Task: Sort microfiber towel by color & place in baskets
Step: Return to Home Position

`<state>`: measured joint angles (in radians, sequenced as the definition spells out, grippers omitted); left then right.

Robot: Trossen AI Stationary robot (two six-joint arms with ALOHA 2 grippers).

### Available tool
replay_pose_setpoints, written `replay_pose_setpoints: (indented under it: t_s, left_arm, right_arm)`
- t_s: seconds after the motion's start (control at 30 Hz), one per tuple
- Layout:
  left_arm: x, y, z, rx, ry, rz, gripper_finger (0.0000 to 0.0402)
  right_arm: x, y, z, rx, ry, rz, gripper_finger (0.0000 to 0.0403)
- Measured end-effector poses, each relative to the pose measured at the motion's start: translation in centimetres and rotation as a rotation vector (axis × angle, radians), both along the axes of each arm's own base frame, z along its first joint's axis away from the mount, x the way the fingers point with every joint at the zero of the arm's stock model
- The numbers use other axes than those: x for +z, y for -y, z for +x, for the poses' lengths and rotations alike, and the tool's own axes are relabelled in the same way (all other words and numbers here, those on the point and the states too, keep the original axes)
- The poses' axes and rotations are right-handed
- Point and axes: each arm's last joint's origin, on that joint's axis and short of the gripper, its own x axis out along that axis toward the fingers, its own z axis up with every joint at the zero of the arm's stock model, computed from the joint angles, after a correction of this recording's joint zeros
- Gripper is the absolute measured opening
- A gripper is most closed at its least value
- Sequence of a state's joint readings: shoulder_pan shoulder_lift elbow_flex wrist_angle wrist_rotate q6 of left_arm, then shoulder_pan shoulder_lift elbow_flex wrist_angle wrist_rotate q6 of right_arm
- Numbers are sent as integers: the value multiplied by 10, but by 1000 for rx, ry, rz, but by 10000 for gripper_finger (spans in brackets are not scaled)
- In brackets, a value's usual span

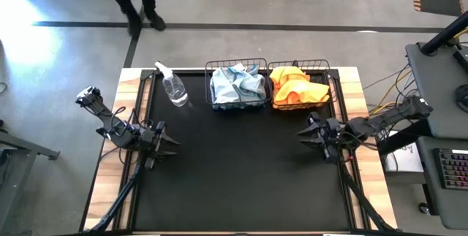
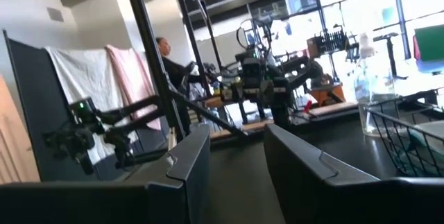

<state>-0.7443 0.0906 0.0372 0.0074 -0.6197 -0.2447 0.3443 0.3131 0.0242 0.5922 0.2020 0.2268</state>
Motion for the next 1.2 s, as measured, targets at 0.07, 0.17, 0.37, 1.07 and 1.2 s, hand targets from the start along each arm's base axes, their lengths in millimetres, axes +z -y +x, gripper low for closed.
replay_pose_setpoints:
  t_s: [0.07, 0.17, 0.37, 1.07, 1.2]
  left_arm:
    - [0, 0, 0, 0, 0, 0, 165]
    - [0, 0, 0, 0, 0, 0, 165]
    - [0, 0, 0, -1, 1, -1, 165]
    - [0, 0, 0, -4, 1, -1, 165]
    - [0, 0, 0, -4, 1, -1, 165]
  right_arm:
    - [0, 1, -2, 0, 3, 1, 129]
    - [0, 2, -5, -1, 10, 4, 125]
    - [-2, 5, -12, -7, 21, 9, 125]
    - [-13, 12, -16, -50, -78, 37, 123]
    - [-15, 11, -15, -52, -96, 25, 125]
